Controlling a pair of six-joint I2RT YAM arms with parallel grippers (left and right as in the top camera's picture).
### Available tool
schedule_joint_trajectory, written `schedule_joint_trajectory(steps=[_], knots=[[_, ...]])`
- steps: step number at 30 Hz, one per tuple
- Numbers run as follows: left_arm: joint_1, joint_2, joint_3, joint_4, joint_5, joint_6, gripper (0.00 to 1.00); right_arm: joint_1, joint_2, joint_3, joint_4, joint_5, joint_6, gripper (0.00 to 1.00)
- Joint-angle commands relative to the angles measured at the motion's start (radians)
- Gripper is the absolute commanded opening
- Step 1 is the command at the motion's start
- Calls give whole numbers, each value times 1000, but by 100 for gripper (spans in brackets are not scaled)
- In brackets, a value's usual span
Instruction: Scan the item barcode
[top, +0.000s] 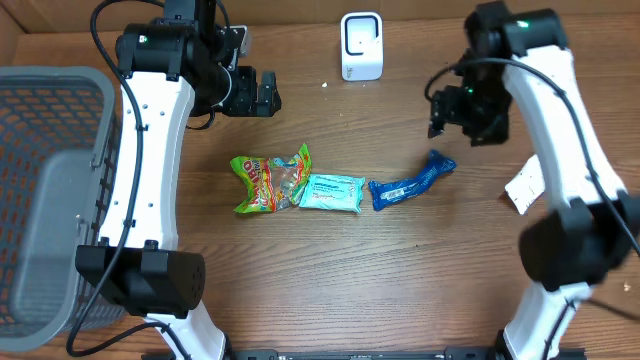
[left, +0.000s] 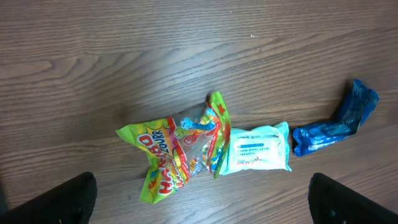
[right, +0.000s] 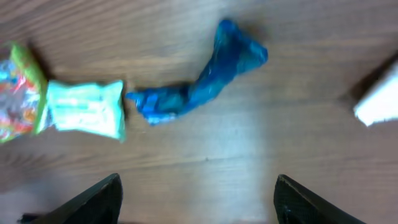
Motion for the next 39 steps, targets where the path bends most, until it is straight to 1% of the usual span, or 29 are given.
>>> schedule_joint_trajectory(steps=[1,5,8,14,18,24,28,32,35,38,39], knots=[[-7,-5,17,0,-3,19,100,28,-44,-123,1,-11,-8,77],[-7,-5,17,0,-3,19,100,104,-43,-326,45,-18,-27,72],[-7,-5,17,0,-3,19,100,169,-43,-449,119,-17,-27,72],[-7,-5,17,0,-3,19,100,280,-43,-627,305,-21,-26,55],[-7,-5,17,0,-3,19,100,335,-43,-709,487,-17,-26,48],[-7,-5,17,0,-3,19,100,356,-43,-754,739,-8,-26,44],[-7,-5,17,0,-3,19,100,340,-43,-746,853,105,-25,43],[-7,-5,17,0,-3,19,100,283,-43,-717,996,209,-1,43],[-7,-5,17,0,-3,19,100,224,-43,-711,1132,209,20,43],[-7,-5,17,0,-3,19,100,171,-43,-711,1220,205,80,44],[-7,-5,17,0,-3,19,99,153,-43,-707,1236,187,80,45]])
